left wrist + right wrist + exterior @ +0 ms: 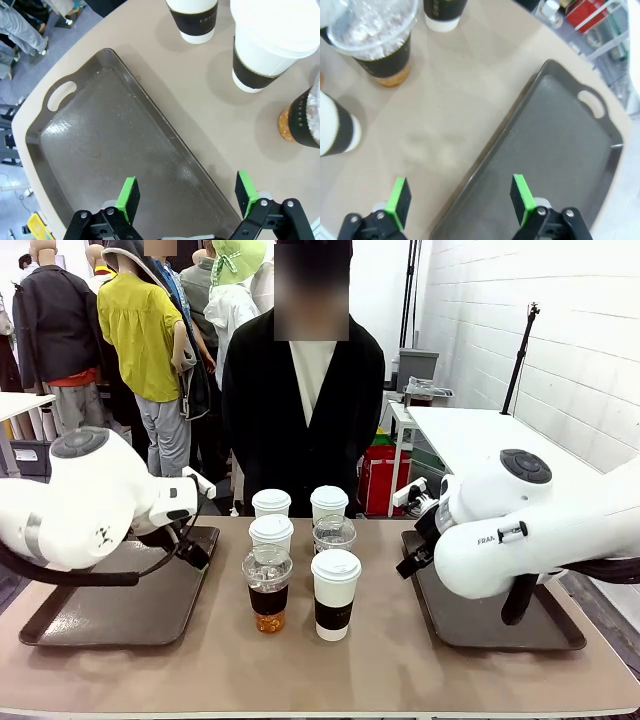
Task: Distribute the coffee onto the tray.
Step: Pick up one iced Americano and place it on the right Handle tray.
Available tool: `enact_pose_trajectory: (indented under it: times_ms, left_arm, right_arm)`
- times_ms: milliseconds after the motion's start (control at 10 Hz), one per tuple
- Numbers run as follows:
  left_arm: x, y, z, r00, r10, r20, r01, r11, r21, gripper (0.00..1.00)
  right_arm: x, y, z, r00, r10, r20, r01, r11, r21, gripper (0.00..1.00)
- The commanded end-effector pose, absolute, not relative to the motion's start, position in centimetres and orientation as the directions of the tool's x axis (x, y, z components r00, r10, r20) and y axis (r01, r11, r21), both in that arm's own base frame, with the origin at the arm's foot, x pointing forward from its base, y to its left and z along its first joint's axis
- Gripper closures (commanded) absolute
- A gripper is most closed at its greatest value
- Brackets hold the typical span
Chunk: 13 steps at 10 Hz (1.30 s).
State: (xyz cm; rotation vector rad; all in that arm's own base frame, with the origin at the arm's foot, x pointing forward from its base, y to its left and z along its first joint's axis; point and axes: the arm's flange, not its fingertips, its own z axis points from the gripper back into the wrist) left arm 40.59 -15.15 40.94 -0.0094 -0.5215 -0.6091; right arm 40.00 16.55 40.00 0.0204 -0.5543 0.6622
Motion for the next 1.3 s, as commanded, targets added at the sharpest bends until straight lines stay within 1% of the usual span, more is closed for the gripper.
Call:
enact_pose_trajectory:
  times_ms: [0, 200, 400, 700, 800, 900, 1000, 1200]
  left_arm:
    - [39.9, -16.2, 44.3, 0.699, -0.576, 0.424, 0.568, 0.807, 0.160, 0.00]
    - [39.8, -17.3, 47.5, 0.689, -0.605, 0.399, 0.587, 0.789, 0.181, 0.00]
    - [39.5, -17.7, 49.9, 0.689, -0.612, 0.389, 0.584, 0.786, 0.202, 0.00]
    - [38.8, -18.3, 51.1, 0.696, -0.617, 0.367, 0.584, 0.784, 0.211, 0.00]
    - [38.9, -17.7, 51.2, 0.694, -0.616, 0.373, 0.587, 0.784, 0.204, 0.00]
    - [38.9, -17.0, 51.4, 0.676, -0.630, 0.381, 0.619, 0.767, 0.170, 0.00]
    - [38.7, -16.1, 52.0, 0.645, -0.661, 0.385, 0.666, 0.732, 0.143, 0.00]
    - [38.1, -14.3, 53.3, 0.574, -0.696, 0.432, 0.737, 0.669, 0.100, 0.00]
  right_arm:
    - [39.9, 15.5, 43.4, 0.643, 0.620, 0.450, -0.626, 0.764, -0.158, 0.00]
    - [39.9, 15.2, 46.0, 0.629, 0.653, 0.422, -0.658, 0.736, -0.159, 0.00]
    - [39.5, 15.2, 48.5, 0.605, 0.675, 0.422, -0.677, 0.715, -0.173, 0.00]
    - [38.7, 15.0, 50.3, 0.586, 0.706, 0.397, -0.702, 0.687, -0.188, 0.00]
    - [38.8, 14.8, 50.3, 0.579, 0.707, 0.406, -0.710, 0.682, -0.175, 0.00]
    - [38.6, 14.4, 50.4, 0.562, 0.704, 0.434, -0.728, 0.671, -0.144, 0.00]
    - [38.4, 13.7, 50.6, 0.542, 0.698, 0.469, -0.747, 0.655, -0.112, 0.00]
    - [37.5, 11.6, 51.3, 0.498, 0.676, 0.543, -0.779, 0.624, -0.063, 0.00]
